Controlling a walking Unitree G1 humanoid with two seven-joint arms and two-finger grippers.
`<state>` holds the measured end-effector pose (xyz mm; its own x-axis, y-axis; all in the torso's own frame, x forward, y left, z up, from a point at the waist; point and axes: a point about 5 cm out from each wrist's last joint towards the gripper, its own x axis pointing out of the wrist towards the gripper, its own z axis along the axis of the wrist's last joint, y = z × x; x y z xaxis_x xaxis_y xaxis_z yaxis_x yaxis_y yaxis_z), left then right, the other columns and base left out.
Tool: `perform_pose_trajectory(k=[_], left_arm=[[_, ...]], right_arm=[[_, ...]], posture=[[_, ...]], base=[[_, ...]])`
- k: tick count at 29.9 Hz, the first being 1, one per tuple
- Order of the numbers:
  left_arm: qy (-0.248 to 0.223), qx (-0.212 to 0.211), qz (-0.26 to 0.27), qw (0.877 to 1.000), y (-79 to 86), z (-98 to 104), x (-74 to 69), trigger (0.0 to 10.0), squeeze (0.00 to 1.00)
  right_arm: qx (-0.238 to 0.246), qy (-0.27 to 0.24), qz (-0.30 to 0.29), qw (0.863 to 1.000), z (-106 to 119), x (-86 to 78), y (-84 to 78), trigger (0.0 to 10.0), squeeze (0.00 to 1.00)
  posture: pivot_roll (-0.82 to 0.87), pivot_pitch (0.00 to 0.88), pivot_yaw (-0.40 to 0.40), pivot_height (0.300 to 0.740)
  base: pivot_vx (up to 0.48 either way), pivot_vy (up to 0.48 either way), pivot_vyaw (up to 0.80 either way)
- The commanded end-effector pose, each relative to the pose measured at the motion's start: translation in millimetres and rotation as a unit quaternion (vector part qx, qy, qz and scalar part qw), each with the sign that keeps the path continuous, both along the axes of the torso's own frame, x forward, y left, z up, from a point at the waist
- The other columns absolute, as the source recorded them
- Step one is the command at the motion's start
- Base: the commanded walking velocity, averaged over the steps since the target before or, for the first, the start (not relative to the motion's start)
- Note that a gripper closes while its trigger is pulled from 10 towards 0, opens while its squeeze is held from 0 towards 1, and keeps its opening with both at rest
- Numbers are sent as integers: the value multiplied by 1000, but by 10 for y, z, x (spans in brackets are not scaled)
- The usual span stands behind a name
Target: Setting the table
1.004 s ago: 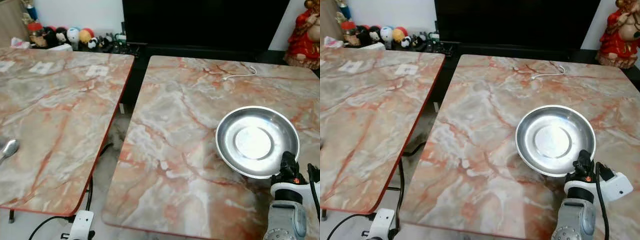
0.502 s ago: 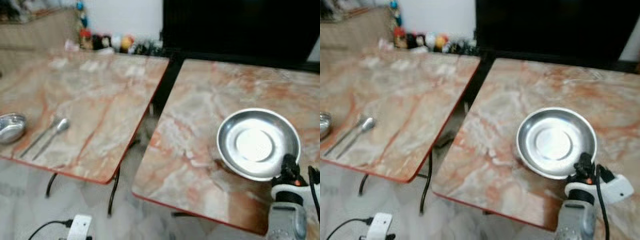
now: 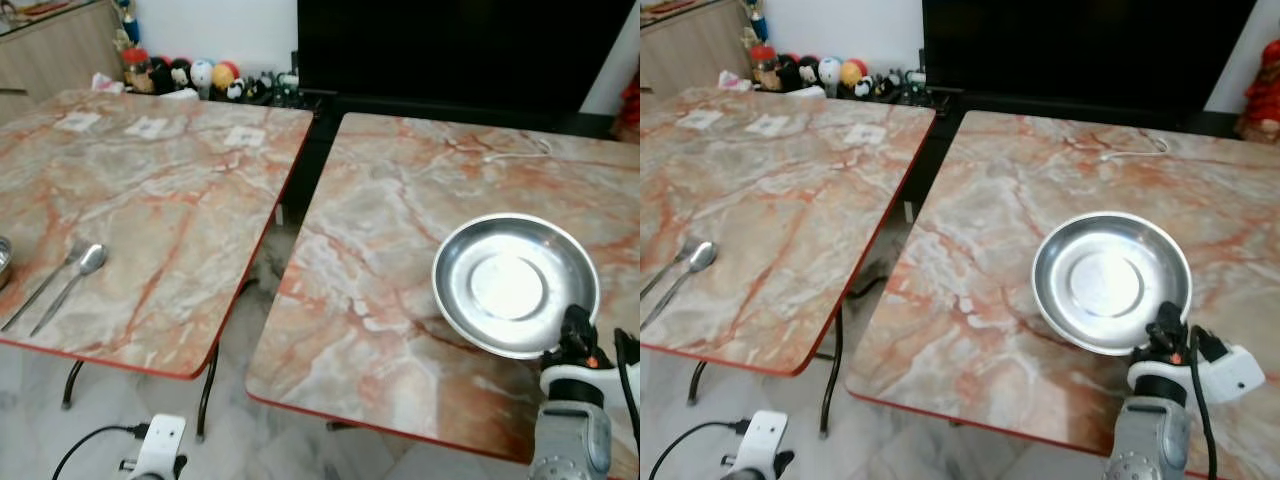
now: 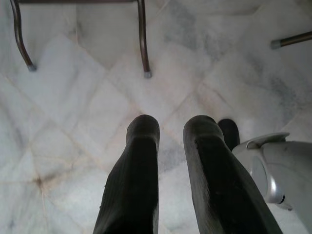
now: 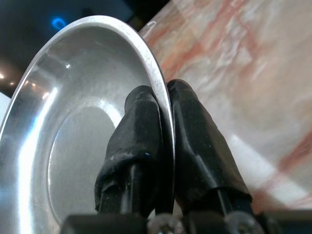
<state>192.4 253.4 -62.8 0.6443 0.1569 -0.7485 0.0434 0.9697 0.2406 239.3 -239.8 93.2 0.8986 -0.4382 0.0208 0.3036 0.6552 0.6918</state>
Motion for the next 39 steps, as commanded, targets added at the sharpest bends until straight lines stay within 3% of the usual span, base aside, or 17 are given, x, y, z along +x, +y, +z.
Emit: perform_pose_trajectory(k=[1, 11, 15, 21, 23, 25, 28, 29, 31, 36, 39], left_arm=[[14, 3, -9, 1000, -34, -41, -53, 10000, 0], [16, -2, -3, 1000, -73, -60, -63, 10000, 0], [16, -3, -4, 1000, -73, -60, -63, 10000, 0], [16, -3, -6, 1000, -78, -60, -60, 10000, 0], [16, -3, -7, 1000, -79, -60, -60, 10000, 0], [14, -4, -10, 1000, -88, -58, -54, 10000, 0], [12, -5, -11, 1000, -90, -55, -49, 10000, 0], [12, -5, -14, 1000, -91, -55, -49, 10000, 0], [11, -5, -15, 1000, -93, -52, -43, 10000, 0], [6, -6, -15, 1000, -97, -38, -17, 10000, 0], [5, -5, -16, 1000, -96, -32, -6, 10000, 0]], right_arm=[[2, -1, -11, 1000, 7, -10, -25, 10000, 0], [-4, 4, -9, 1000, 14, -36, -36, 10000, 0], [-30, 16, -12, 999, 55, -49, -78, 10000, 0], [-57, 90, -25, 994, 48, -92, -118, 10000, 0], [-50, 97, -12, 994, 64, -102, -24, 10000, 0], [-12, 104, -18, 994, 65, -145, 91, 10000, 0], [4, 95, -43, 995, 89, -174, 94, 10000, 0], [17, 112, -83, 990, 51, -202, 46, 10000, 0], [25, 121, -104, 987, 20, -213, 22, 10000, 0], [31, 124, -132, 983, -21, -222, -17, 10000, 0], [62, 140, -145, 977, -103, -256, -46, 10000, 0]], posture=[[123, 0, -32, 740], [109, 0, -35, 740], [106, 1, -36, 740], [94, 3, -39, 740], [93, 3, -38, 740], [89, 5, -38, 740], [89, 7, -32, 740], [86, 6, -29, 740], [86, 6, -29, 740], [86, 6, -29, 740], [99, 0, -33, 740]], base=[[0, -337, 0], [0, -202, 0], [0, 0, 0], [0, 0, 0], [0, 0, 0], [0, 0, 0], [0, 0, 0], [0, 0, 0], [0, 0, 0], [0, 0, 0], [0, 0, 0]])
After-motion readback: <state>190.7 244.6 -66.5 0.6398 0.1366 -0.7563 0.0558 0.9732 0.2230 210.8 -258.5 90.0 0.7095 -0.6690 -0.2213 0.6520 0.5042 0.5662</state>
